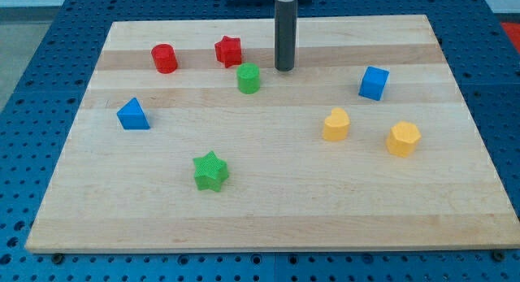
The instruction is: Move the arm towards the right corner
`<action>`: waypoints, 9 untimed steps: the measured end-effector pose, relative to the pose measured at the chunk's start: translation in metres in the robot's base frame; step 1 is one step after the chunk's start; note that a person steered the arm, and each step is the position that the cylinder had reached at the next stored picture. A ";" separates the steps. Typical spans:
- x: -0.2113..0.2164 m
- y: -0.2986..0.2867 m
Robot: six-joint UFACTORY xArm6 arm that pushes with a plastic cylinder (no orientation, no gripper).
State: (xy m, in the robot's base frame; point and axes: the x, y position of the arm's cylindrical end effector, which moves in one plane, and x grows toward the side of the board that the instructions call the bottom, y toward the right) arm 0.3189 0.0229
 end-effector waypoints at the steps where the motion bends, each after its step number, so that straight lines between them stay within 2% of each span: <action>1: 0.000 -0.001; 5: 0.000 -0.003; 6: -0.024 0.008; 7: -0.073 0.078; 8: -0.075 0.166; 9: -0.033 0.228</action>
State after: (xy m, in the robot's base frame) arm 0.2858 0.2507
